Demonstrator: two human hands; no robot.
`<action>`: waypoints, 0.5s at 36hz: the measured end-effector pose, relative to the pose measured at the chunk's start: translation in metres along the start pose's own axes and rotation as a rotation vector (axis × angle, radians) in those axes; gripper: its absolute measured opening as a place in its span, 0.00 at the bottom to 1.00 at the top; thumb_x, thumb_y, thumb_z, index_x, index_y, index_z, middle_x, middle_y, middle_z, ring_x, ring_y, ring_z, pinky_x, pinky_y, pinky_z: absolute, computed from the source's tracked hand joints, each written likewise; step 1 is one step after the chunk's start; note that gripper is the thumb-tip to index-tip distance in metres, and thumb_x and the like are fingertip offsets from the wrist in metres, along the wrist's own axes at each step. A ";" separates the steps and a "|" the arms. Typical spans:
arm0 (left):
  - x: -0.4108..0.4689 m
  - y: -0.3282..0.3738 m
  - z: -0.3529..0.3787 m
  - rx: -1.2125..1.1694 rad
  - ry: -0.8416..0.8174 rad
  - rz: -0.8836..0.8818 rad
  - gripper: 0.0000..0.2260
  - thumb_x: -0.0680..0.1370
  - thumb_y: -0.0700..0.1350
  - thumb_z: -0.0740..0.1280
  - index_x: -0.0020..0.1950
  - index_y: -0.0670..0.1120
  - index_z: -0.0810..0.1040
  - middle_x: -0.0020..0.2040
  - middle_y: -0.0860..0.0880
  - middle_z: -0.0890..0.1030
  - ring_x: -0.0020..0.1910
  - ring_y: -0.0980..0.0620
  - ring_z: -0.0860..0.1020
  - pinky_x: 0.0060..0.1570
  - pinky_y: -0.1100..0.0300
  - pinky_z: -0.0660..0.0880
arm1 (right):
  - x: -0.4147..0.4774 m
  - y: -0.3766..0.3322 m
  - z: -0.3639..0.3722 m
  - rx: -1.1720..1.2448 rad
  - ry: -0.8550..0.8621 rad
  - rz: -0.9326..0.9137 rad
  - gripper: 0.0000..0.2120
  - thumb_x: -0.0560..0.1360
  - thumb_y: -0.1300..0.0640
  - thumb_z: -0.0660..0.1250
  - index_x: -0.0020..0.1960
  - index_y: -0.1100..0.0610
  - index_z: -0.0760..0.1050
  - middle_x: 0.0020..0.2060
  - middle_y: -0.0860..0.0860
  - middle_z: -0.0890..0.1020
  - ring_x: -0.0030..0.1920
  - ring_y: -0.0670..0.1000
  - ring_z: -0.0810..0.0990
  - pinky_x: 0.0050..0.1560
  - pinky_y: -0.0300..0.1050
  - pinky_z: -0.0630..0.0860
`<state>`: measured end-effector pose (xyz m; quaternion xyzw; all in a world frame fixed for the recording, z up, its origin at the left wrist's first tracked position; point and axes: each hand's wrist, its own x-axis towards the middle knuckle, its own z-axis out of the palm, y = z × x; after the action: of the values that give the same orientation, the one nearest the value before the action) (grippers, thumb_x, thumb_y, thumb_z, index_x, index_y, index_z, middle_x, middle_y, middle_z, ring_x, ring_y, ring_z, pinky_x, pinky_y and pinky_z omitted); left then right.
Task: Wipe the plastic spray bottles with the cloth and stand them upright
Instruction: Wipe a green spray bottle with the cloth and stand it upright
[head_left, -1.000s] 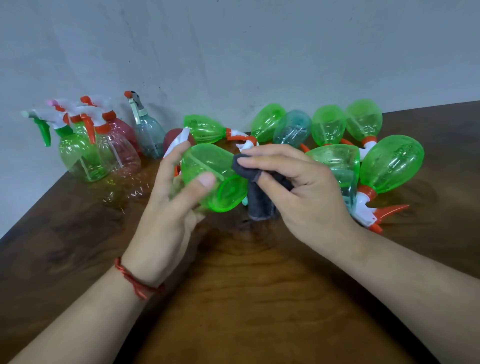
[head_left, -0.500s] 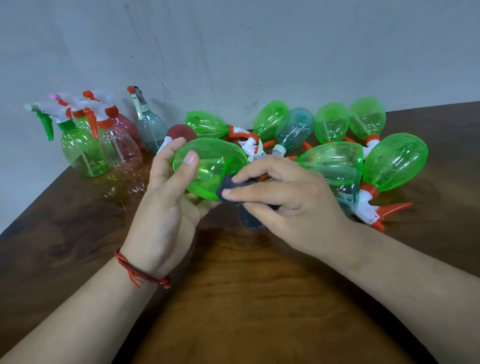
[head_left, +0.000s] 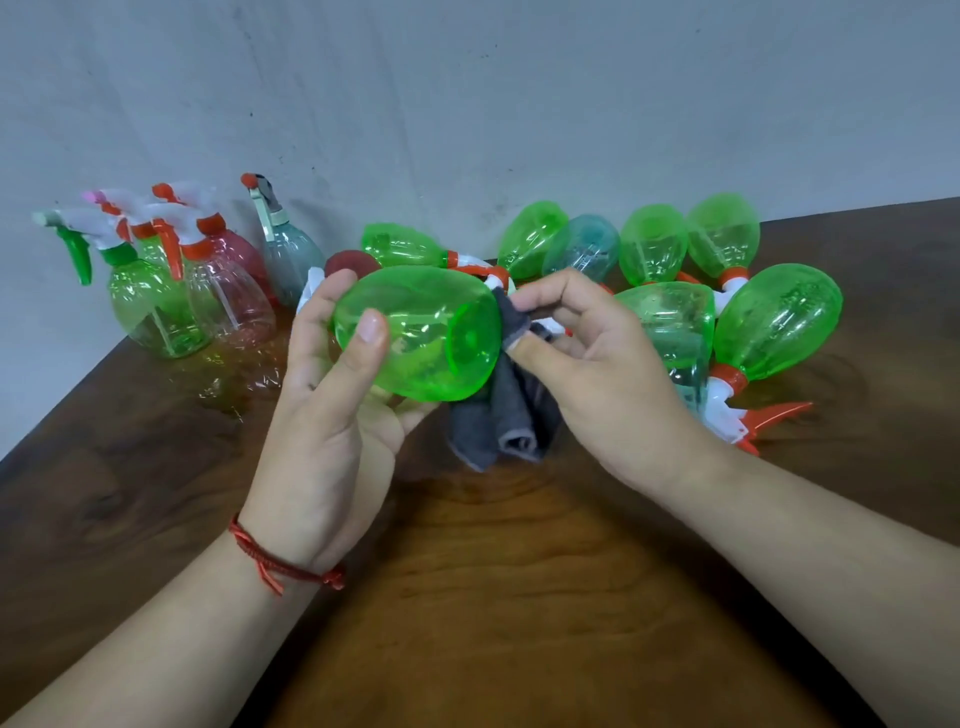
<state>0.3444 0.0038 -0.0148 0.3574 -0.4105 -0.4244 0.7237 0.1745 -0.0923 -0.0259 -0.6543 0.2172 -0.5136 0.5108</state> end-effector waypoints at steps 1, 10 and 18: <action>0.001 0.001 0.000 -0.016 0.005 0.005 0.22 0.82 0.49 0.67 0.75 0.53 0.67 0.74 0.46 0.78 0.71 0.42 0.79 0.62 0.40 0.80 | -0.001 0.001 0.001 0.008 -0.005 0.004 0.14 0.78 0.71 0.71 0.52 0.52 0.78 0.52 0.50 0.85 0.50 0.47 0.85 0.59 0.46 0.80; 0.002 0.000 0.001 0.004 0.162 0.056 0.26 0.77 0.49 0.75 0.73 0.54 0.70 0.73 0.44 0.80 0.71 0.42 0.80 0.61 0.47 0.82 | -0.013 0.006 0.008 -0.200 -0.102 -0.180 0.13 0.73 0.70 0.76 0.52 0.54 0.85 0.50 0.44 0.82 0.53 0.54 0.84 0.54 0.52 0.81; 0.000 -0.001 0.000 0.091 0.083 0.098 0.25 0.79 0.44 0.73 0.75 0.53 0.71 0.68 0.47 0.81 0.65 0.48 0.83 0.57 0.50 0.82 | -0.007 0.001 0.004 -0.091 0.057 -0.144 0.15 0.75 0.71 0.74 0.51 0.50 0.84 0.53 0.53 0.86 0.52 0.51 0.87 0.57 0.54 0.83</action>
<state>0.3437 0.0039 -0.0152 0.3865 -0.4161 -0.3541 0.7430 0.1752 -0.0849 -0.0297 -0.6758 0.2071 -0.5571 0.4359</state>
